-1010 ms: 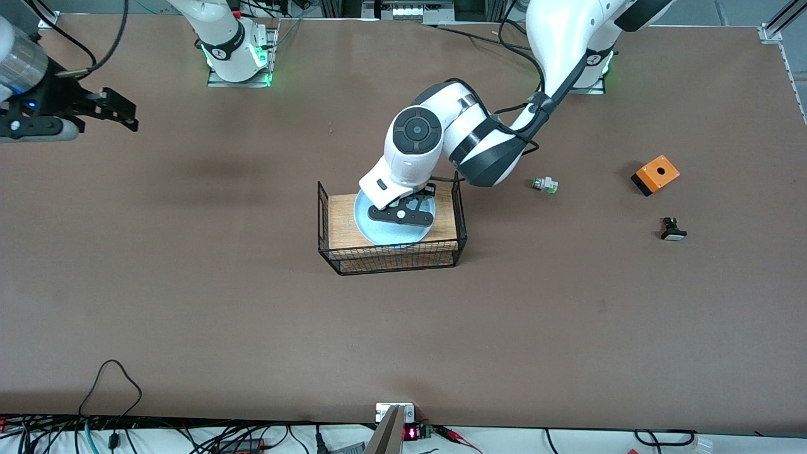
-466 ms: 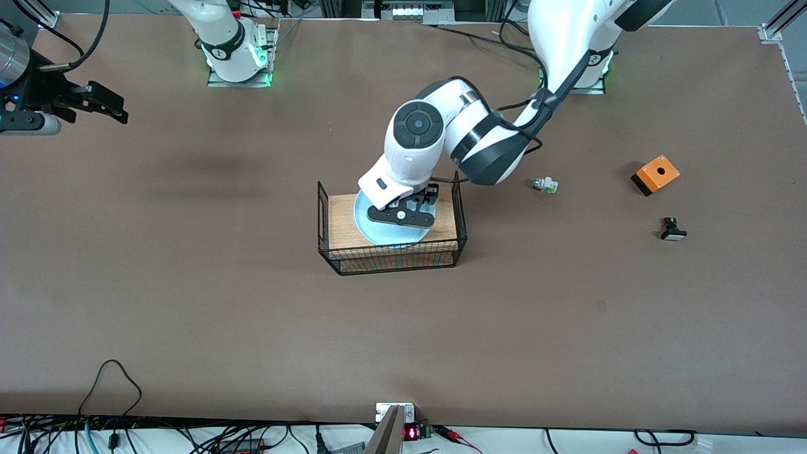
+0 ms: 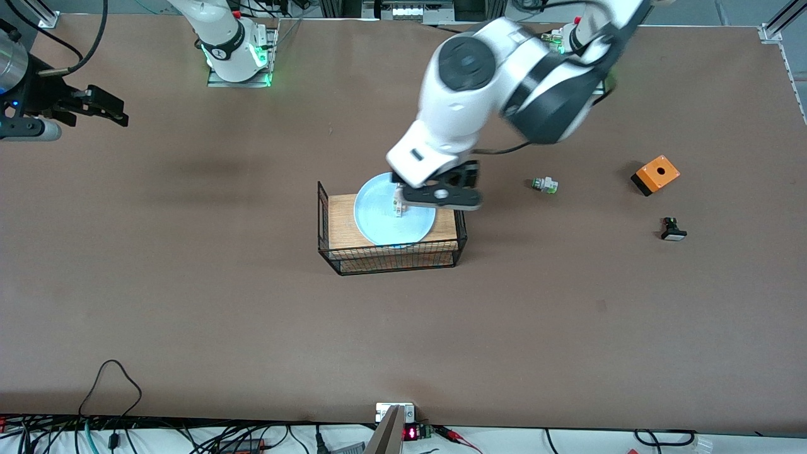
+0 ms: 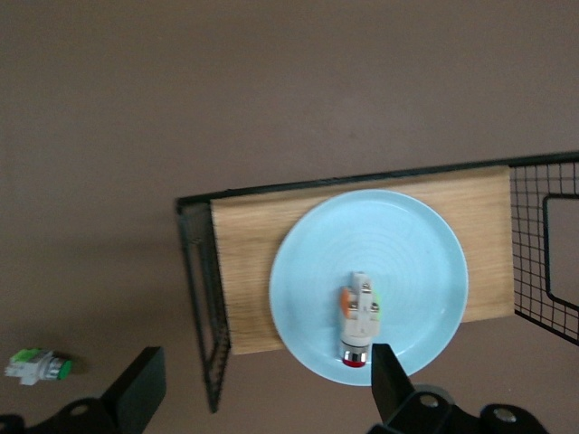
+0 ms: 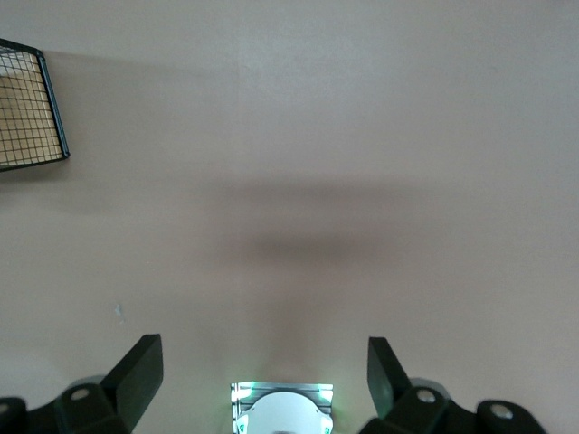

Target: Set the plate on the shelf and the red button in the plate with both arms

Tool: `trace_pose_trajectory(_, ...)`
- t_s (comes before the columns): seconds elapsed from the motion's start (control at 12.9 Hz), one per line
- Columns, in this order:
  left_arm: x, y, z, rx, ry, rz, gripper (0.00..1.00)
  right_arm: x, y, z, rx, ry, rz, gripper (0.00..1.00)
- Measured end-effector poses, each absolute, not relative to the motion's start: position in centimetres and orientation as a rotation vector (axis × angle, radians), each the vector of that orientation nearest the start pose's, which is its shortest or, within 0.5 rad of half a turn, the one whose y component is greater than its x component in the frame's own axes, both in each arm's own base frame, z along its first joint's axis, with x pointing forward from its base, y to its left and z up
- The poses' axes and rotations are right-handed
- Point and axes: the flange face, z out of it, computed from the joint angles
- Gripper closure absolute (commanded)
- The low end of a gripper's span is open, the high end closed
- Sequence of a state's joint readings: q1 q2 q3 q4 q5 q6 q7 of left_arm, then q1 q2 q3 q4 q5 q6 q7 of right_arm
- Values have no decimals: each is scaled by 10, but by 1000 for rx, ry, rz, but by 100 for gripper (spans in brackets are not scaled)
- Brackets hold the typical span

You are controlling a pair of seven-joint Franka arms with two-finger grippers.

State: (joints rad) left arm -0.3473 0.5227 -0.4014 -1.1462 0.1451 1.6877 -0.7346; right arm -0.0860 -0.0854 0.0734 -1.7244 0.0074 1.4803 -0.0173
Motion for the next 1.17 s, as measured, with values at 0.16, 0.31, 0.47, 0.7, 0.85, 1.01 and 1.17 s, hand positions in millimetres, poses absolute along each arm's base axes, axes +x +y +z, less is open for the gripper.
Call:
trace_pose_trajectory(0.16, 584, -353, 555, -3164, -150, 19, 0, 524, -5, 595, -3125, -7, 251, 0)
trace_pose_trajectory(0.31, 600, -284, 567, -3108, -188, 99, 0, 527, -5, 597, -3124, -7, 253, 0)
trace_pose_trajectory(0.47, 625, -203, 572, -3097, -190, 132, 0, 526, -8, 600, -3124, 0, 256, 0)
trace_pose_trajectory(0.7, 643, -79, 577, -3098, -177, 192, 0, 524, -15, 618, -3123, 20, 248, 0)
trace_pose_trajectory(0.85, 639, -21, 591, -3103, -228, 190, 0, 528, -15, 607, -3116, 21, 300, 0)
trace_pose_trajectory(1.01, 632, -10, 603, -3132, -196, 179, 0, 542, -17, 589, -3108, 22, 345, 0)
trace_pose_trajectory(1.17, 627, -13, 606, -3136, -93, 162, 0, 549, -17, 586, -3106, 20, 349, 0)
